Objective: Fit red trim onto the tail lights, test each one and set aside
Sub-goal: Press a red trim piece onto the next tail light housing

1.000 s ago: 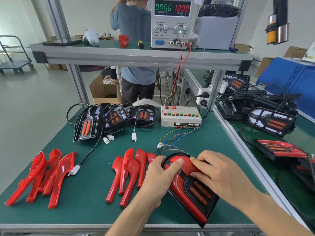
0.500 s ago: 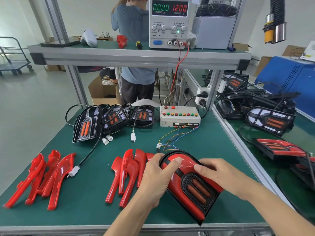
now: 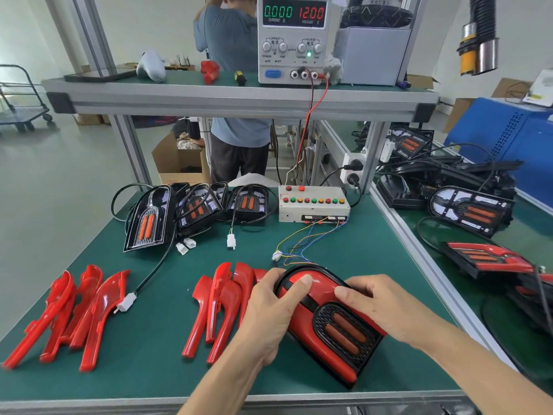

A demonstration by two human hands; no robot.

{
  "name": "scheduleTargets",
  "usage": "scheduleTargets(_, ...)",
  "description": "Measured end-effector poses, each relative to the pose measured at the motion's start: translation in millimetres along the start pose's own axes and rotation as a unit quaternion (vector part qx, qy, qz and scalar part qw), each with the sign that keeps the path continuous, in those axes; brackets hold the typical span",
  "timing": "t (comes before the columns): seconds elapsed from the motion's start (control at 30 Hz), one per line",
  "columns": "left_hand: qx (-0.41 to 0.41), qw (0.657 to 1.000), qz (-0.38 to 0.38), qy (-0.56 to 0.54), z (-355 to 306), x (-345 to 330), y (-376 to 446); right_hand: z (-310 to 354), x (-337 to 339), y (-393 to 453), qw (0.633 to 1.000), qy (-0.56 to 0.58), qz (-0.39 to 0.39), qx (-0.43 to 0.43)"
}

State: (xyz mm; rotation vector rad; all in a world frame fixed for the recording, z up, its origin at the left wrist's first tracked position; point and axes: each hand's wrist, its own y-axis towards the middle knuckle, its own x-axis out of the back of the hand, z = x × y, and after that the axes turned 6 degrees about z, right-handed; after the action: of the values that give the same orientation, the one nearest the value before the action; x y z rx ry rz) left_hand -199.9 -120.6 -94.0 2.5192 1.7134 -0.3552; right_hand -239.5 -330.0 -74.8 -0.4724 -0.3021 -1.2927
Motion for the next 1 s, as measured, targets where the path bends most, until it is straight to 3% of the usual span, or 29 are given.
scheduleTargets(0.3,-0.01,1.0,0.006,0.026,-0.2,1.2,0.9,-9.3,-4.3,0.7,0.998,-0.036,-0.049,0.025)
scheduleTargets(0.53,0.009,0.999,0.007,0.053,6.5,3.9,3.5,-12.3,-7.2,1.1,0.999,-0.006,-0.04,0.018)
scheduleTargets(0.73,0.014,0.999,0.014,0.049,7.7,1.5,5.7,-7.9,2.6,-2.3,0.998,0.065,0.026,-0.008)
scheduleTargets(0.87,0.014,0.999,0.002,0.04,5.9,4.0,5.8,-16.5,8.9,-10.8,0.979,0.183,0.087,-0.009)
scheduleTargets(1.0,0.013,0.999,0.0,0.034,2.9,8.3,6.3,-23.1,13.3,-25.4,0.972,0.219,0.085,-0.024)
